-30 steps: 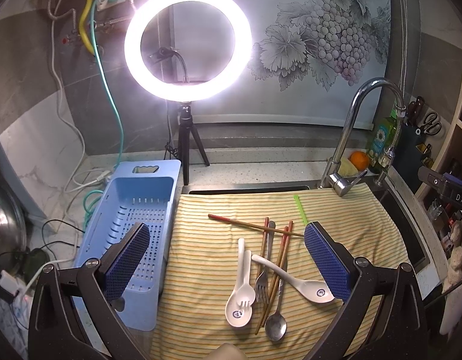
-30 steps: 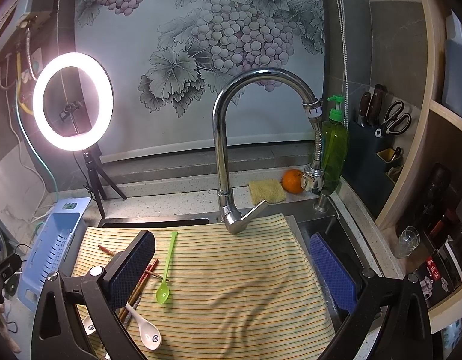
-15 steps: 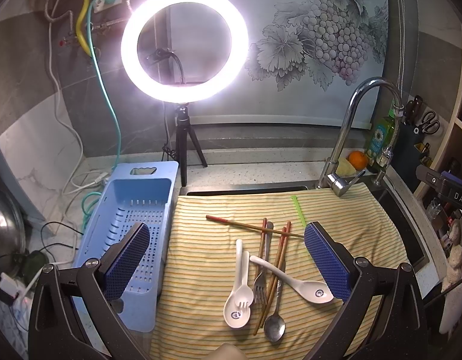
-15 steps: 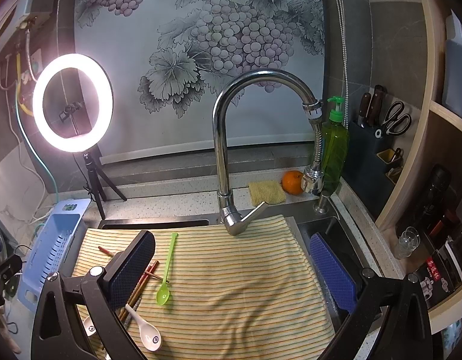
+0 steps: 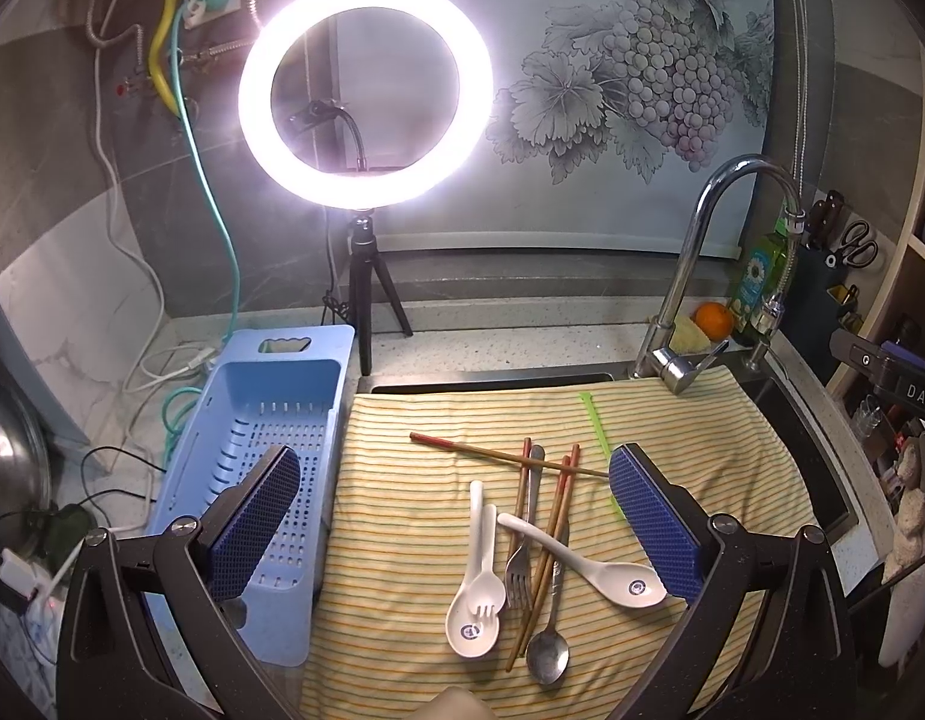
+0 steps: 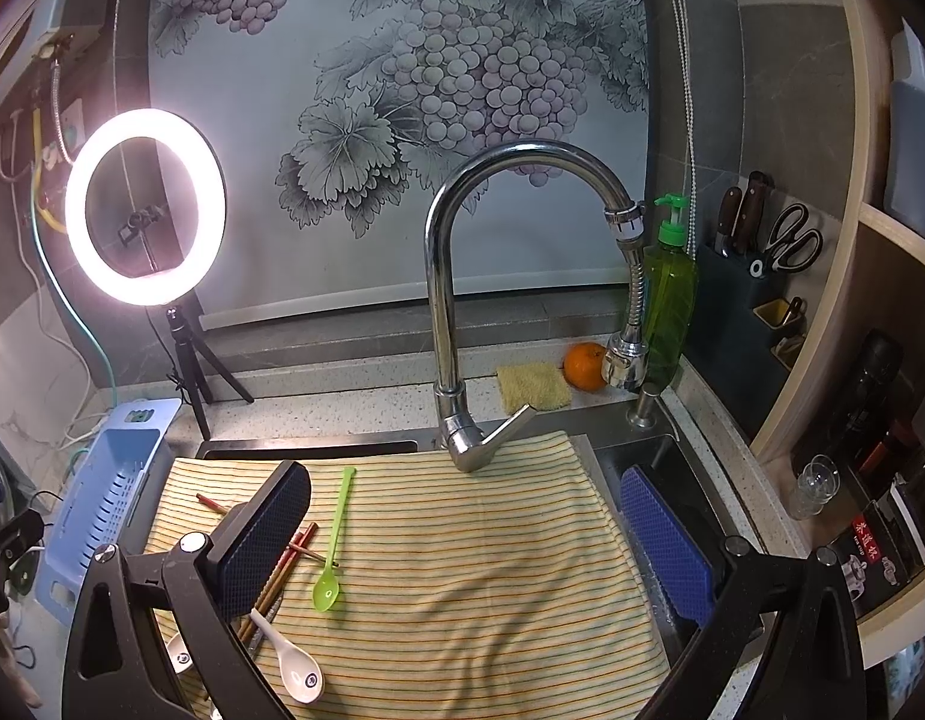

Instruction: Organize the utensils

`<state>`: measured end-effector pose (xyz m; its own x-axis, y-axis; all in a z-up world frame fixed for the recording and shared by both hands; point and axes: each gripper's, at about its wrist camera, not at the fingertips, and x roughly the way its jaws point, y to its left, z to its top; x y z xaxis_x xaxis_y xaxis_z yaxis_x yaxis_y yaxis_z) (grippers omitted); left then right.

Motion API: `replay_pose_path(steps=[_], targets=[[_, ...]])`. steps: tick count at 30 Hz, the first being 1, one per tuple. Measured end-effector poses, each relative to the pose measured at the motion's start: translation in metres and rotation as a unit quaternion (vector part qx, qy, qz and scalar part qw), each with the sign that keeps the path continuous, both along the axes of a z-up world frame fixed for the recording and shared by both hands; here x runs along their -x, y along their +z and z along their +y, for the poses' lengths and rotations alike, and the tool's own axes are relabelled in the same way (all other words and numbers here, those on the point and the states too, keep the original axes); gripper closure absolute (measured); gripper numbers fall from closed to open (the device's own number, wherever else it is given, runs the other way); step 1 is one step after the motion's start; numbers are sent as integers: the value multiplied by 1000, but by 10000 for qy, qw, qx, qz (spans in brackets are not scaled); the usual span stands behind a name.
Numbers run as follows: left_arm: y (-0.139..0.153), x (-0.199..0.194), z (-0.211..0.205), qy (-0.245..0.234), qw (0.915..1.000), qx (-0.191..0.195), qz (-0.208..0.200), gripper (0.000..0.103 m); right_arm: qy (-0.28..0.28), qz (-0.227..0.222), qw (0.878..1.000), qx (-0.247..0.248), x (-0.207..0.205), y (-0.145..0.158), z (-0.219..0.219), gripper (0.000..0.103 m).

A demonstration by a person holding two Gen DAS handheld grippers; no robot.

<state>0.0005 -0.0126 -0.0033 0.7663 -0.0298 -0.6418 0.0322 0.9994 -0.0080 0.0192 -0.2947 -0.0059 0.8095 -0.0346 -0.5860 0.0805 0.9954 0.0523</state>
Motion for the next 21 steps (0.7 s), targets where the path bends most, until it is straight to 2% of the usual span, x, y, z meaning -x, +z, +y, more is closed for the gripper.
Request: replay_pose_path(steps=[21], targets=[[-7,-3,2,-9,9999,9,142,1,95,47,9999,-43,-5,-7,3,1]])
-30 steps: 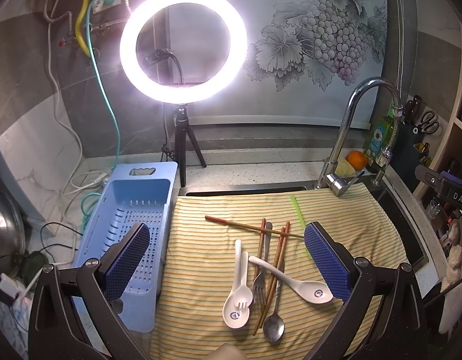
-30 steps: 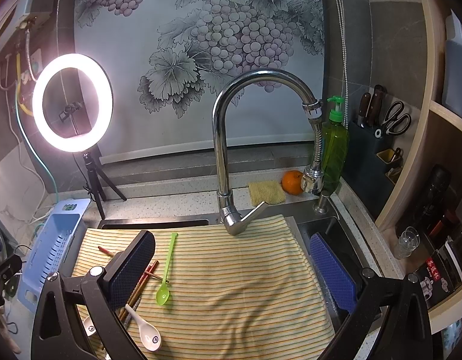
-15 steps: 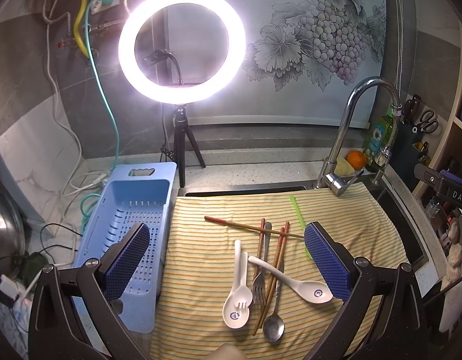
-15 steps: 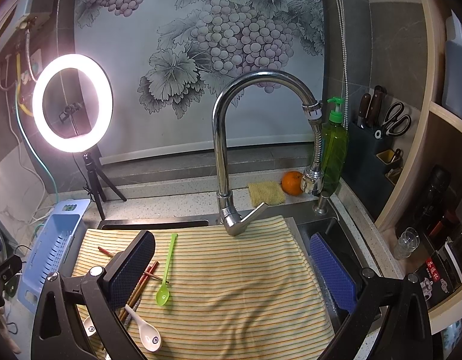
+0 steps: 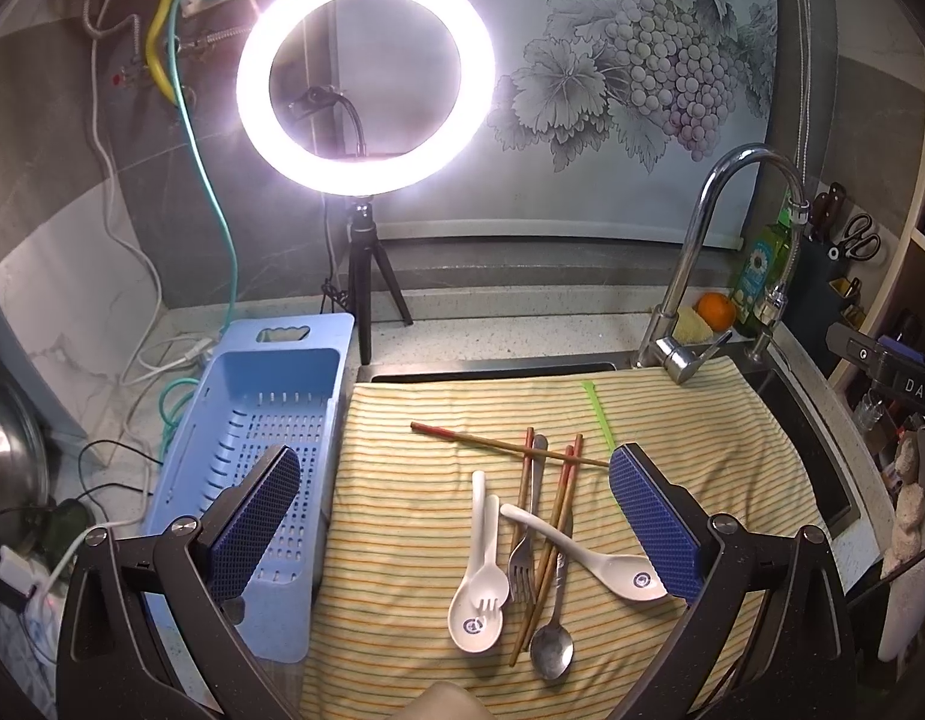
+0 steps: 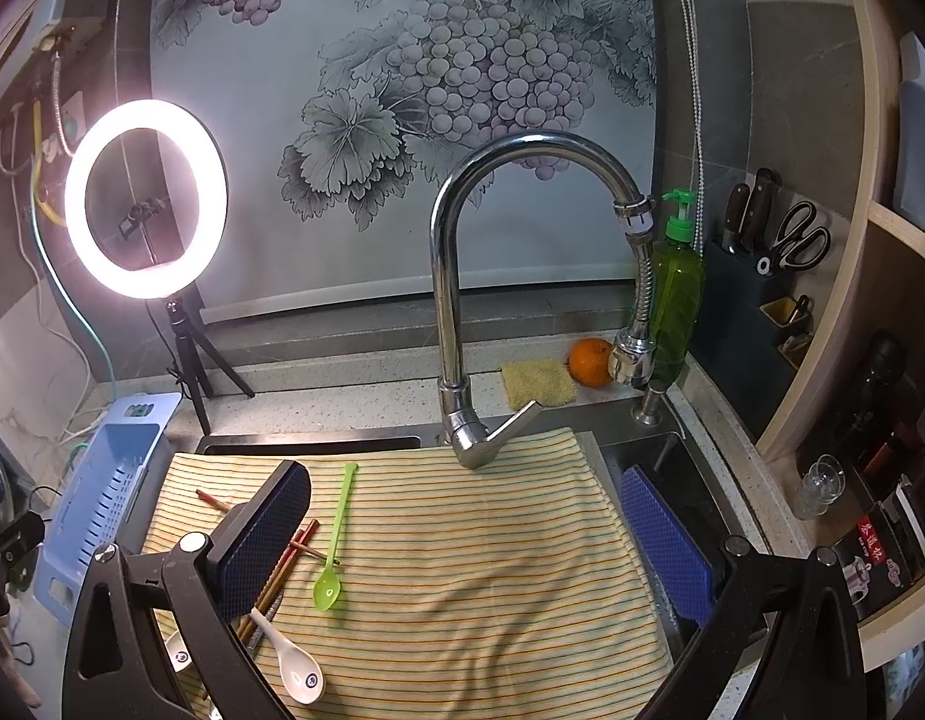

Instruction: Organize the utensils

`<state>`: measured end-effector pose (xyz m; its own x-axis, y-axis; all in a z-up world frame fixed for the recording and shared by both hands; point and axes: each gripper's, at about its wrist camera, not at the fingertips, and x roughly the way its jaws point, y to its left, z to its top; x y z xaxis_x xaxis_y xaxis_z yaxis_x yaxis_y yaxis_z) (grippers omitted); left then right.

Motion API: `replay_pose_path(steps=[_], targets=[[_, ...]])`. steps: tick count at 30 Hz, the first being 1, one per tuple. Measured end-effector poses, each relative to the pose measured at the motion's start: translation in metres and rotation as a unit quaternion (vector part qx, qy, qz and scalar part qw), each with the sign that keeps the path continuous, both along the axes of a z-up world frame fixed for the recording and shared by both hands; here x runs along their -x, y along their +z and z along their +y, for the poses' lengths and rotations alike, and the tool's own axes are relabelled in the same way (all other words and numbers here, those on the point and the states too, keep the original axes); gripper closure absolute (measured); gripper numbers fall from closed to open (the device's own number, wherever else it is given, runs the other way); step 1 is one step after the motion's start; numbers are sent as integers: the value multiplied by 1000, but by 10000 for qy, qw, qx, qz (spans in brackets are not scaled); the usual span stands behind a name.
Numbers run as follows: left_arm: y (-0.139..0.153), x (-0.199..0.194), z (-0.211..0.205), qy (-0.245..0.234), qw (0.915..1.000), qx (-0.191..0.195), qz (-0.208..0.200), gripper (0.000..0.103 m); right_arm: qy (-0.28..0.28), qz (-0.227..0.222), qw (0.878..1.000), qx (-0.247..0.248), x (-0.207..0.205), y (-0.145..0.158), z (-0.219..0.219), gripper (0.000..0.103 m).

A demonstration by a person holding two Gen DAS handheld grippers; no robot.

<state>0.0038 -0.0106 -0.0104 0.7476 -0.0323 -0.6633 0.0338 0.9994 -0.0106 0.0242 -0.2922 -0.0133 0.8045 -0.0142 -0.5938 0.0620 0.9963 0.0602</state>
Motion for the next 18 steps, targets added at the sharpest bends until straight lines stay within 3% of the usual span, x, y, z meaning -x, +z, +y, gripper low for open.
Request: replay_pose_path(steps=[11,18], targets=[[-21,7,19,165,9994,76,300,1,604,199,9971,-416,-12,-21,9,1],[-38,16,26,231,9983,97,534,5,1340,621,9857,-805,-26,-40,25,1]])
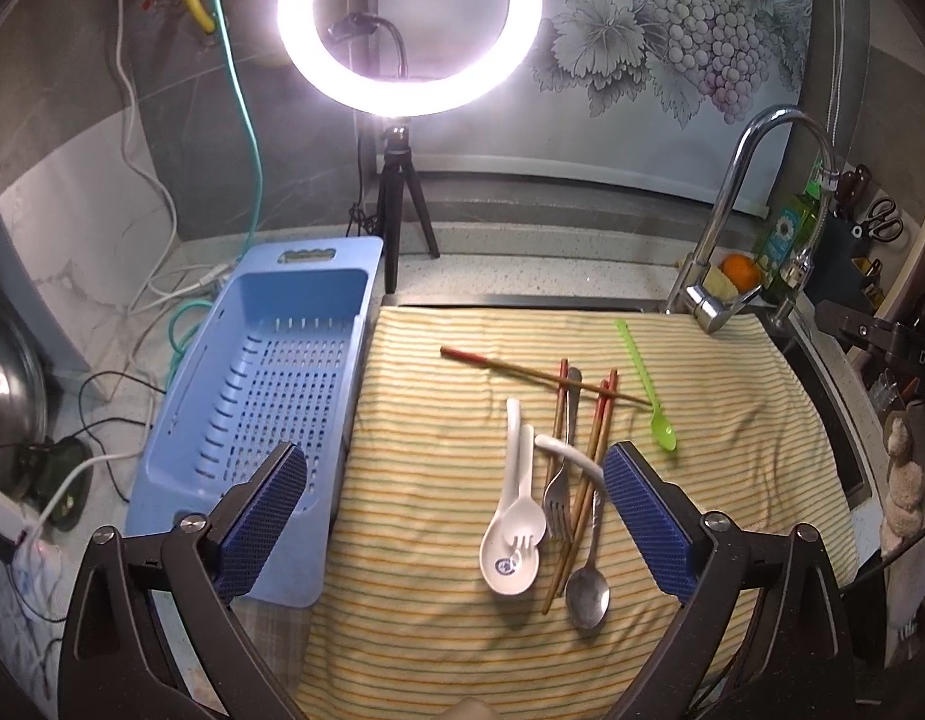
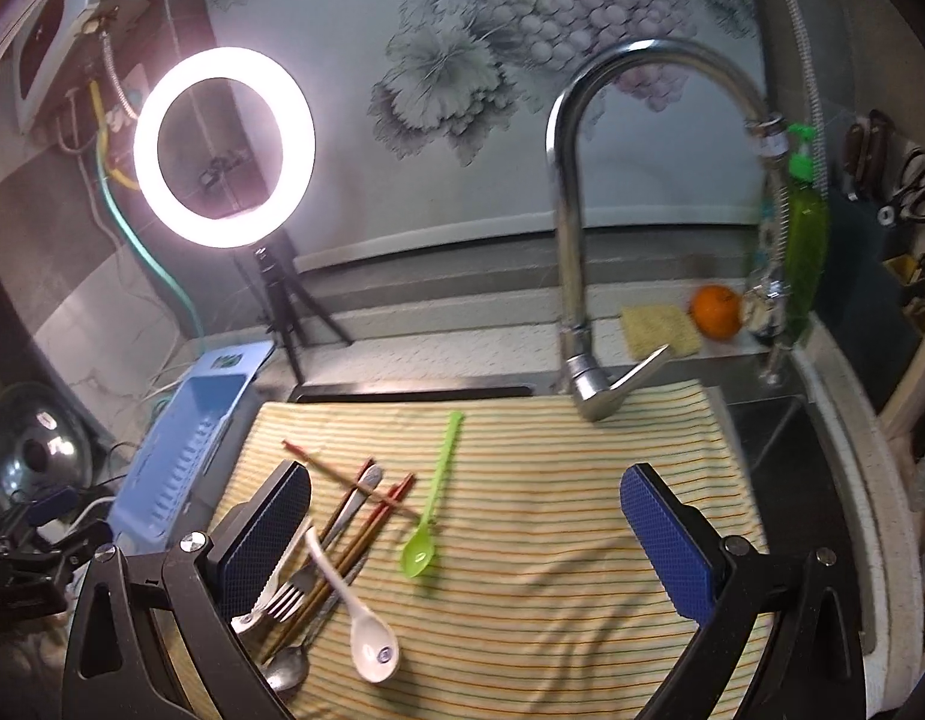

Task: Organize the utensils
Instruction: 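Lower the right tool onto the white ceramic spoon and close on its handle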

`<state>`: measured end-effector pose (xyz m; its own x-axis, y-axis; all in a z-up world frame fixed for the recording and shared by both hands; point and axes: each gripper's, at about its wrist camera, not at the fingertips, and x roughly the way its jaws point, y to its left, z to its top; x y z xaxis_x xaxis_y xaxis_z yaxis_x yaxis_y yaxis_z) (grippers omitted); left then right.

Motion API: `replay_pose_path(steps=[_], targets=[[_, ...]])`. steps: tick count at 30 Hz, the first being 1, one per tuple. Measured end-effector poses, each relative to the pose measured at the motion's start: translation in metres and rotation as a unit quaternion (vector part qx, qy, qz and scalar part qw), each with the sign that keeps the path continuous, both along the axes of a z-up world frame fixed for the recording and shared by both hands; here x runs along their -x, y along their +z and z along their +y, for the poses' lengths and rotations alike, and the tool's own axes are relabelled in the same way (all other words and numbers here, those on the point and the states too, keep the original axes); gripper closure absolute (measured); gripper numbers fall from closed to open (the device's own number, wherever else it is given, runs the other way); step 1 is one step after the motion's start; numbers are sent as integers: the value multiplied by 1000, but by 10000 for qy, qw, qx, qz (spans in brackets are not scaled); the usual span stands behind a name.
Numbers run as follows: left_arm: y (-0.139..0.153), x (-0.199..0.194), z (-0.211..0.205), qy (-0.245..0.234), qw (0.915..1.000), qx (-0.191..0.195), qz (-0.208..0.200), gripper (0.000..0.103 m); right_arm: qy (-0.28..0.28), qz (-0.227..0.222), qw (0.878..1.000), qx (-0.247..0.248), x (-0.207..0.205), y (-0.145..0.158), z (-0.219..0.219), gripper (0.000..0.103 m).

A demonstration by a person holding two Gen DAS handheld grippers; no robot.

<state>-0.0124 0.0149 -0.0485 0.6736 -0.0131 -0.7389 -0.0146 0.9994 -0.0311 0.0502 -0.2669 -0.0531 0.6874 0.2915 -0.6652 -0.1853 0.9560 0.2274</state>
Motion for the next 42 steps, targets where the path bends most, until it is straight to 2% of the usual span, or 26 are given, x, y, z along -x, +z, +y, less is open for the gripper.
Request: replay_pose_path(steps=[4,7,9,16,19,23,27,32,35,42], targets=[[-15,7,2,14,9998,88,179,9,421,368,9983,-161,-9,-14,15,1],[-27,11,0,-61,9994,119,328,11,776,635,9945,-315,-18,-24,29,5],[-37,14,-1,-144,9987,176,446,19,1021,837,9904,-402,-26,-31,43,8],[-73,20,-5,-400,9949,369,850,22,1643,1501,9733,-570,-51,-57,94,24],[-87,18,-6,-517,9928,444,983,27,1828,1900,9623,-664,-63,-75,119,36],[-100,14,-7,-661,9903,559,1090,33,1953,2364,9486,-787,-77,-99,144,52],[-108,10,-6,-748,9883,677,1142,38,1945,2728,9391,-761,-90,-121,163,56],[-115,5,-5,-842,9868,712,1183,40,1842,2946,9352,-689,-102,-137,173,63],[-120,1,-1,-843,9858,815,1201,46,1863,2981,9340,-636,-103,-141,178,65],[-127,-7,1,-921,9824,1028,1255,46,1856,3010,9342,-464,-107,-147,188,69]])
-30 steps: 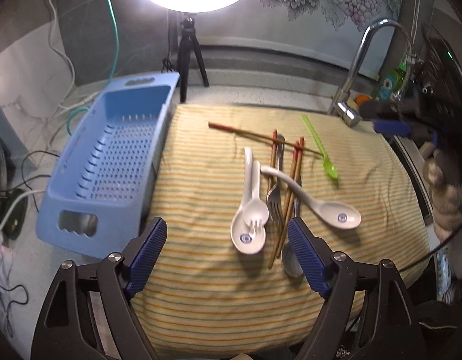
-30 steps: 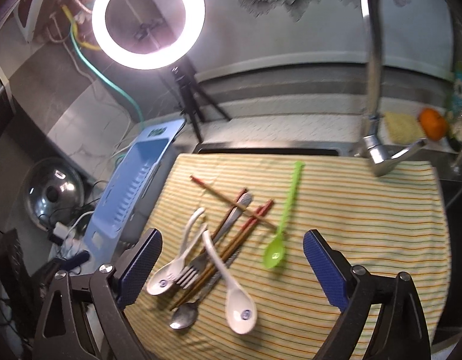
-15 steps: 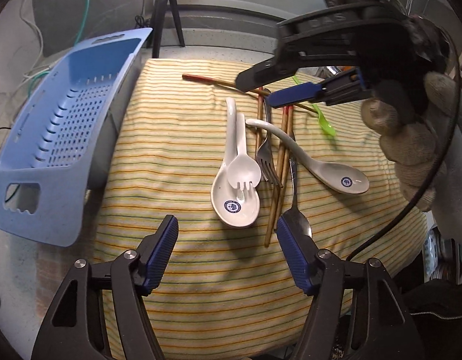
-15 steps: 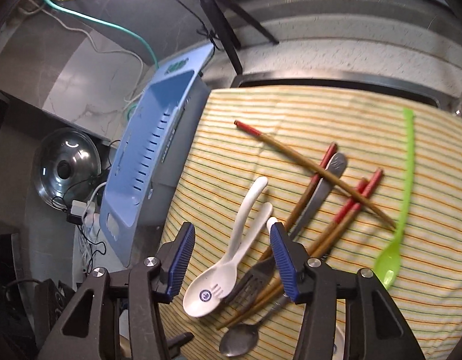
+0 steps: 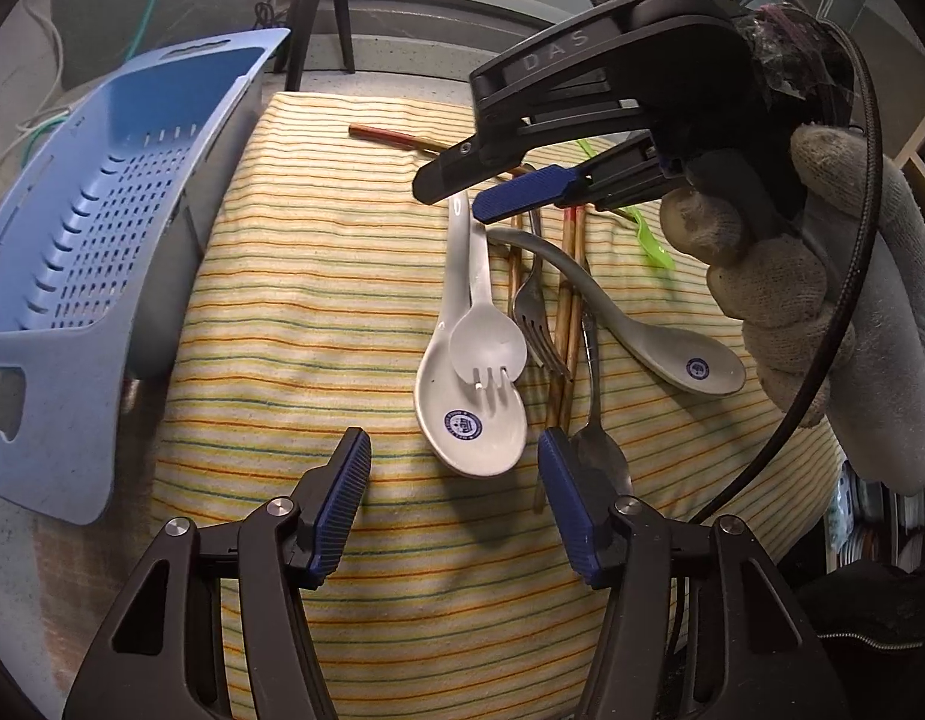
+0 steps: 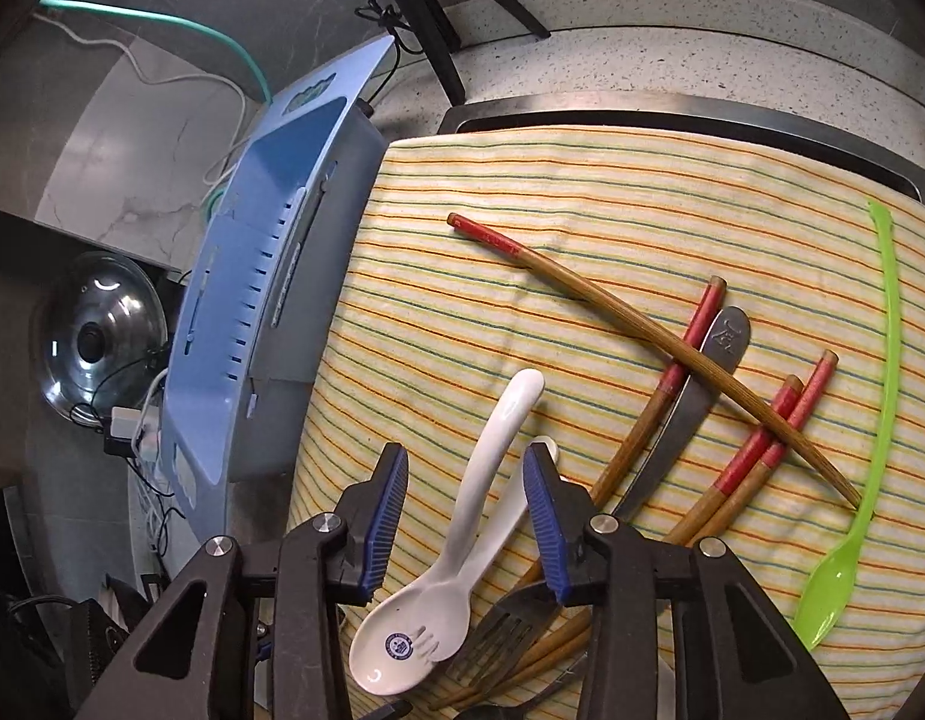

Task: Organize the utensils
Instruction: 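Lower the right tool onto the white ceramic spoon and close on its handle, then carry the white spoon with the right tool into the blue basket and release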

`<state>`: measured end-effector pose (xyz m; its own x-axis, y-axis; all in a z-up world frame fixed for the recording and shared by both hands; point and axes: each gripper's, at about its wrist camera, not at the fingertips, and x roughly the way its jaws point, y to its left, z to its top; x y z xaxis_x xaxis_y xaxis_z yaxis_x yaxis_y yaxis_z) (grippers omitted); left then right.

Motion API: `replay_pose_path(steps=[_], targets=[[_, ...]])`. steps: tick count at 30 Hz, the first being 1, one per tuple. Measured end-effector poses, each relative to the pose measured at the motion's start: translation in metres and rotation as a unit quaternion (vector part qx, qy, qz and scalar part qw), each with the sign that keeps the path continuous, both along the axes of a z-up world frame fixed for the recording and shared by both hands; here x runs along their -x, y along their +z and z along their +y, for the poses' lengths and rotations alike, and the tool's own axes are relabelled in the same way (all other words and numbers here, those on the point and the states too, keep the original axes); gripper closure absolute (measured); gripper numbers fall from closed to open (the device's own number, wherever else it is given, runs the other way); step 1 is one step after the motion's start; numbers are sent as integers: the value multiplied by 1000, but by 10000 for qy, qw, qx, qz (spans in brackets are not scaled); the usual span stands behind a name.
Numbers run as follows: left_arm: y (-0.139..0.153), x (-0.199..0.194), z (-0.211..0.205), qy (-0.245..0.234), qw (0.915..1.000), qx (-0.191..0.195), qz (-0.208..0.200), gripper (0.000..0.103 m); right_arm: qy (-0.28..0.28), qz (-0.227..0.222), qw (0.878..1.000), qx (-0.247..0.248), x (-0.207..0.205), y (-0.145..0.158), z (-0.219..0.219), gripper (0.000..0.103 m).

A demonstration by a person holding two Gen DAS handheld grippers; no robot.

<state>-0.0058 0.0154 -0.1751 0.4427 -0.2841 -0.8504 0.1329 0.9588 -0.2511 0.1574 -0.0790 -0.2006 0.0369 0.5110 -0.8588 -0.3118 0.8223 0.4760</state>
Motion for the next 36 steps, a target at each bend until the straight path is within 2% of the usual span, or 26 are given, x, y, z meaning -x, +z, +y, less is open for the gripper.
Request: replay_pose_path(steps=[8,13,26,36], targets=[[-10,-9,-1,-59,9998,183,53,65,117,30,9999,96,-3,-5,7,81],[-12,-8,-1,-75,9998,186,-8,65,120,105,9998,115,-4,-9,7,89],[4,19,15,50,9998,55,-180,65,207,232,9994,-155,5,-3,20,90],[34,25,43,301,9981,-23,-545,65,395,-10,9981,-470,6,34,50,90]])
